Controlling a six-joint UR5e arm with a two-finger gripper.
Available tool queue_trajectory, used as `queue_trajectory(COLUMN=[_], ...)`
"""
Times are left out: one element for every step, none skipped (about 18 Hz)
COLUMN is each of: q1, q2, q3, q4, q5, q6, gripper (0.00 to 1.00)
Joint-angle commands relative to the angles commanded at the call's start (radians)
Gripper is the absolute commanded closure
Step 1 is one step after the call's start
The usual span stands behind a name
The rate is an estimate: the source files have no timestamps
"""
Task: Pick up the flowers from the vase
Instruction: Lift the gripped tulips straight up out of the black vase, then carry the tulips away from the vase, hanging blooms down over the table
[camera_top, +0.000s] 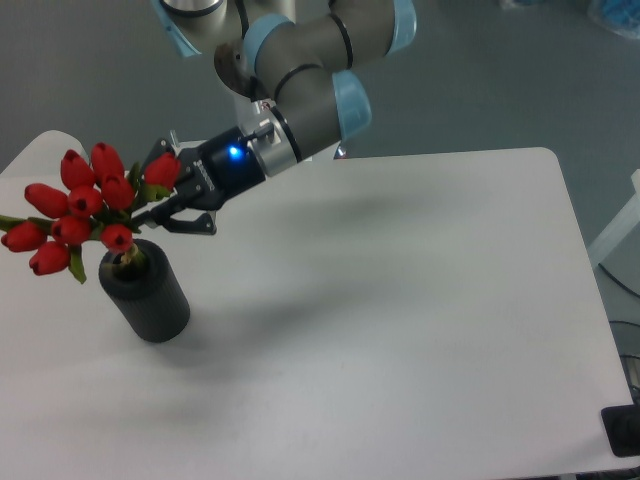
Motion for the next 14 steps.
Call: queue_trajectory(q1=[0.003,0.005,0.005,0.008,0.015,0.024,0.031,0.034,0.037,0.041,0.043,0.048,0.055,0.057], q2=[0.000,0.000,0.000,-0.002,-0.002,-0.002,-0.002,-0.002,-0.003,-0.005,-0.005,-0.006,-0.008,-0.011], q3=[0.005,0.008,0.011,0.015,0.021,0.028,0.035,0.043,0.052,0.060,0.069,0.075,0.081,0.089], q4=[0.000,0.000,0.000,0.002,0.000,0.000,0.000,-0.002,-0.002,-0.002,-0.002,-0.002,-0.002,-0.002], q5=[-0.002,-0.008,-0.018,-0.038,-0.064,-0.090,-0.110,-0.121,-0.124,-0.126,-0.129,-0.136,-0.146,-0.153], q6=[-0.012,-0.017,-0.019,-0.017,-0.019,-0.020,-0.023,-0.034,-0.043,-0.048,-0.051,-0.051,-0.051,-0.051], gripper=[0.82,0.82,0.82,0.82,0.82,0.82,0.82,0.82,0.83,0.83,0.83,0.83,0.83,0.83])
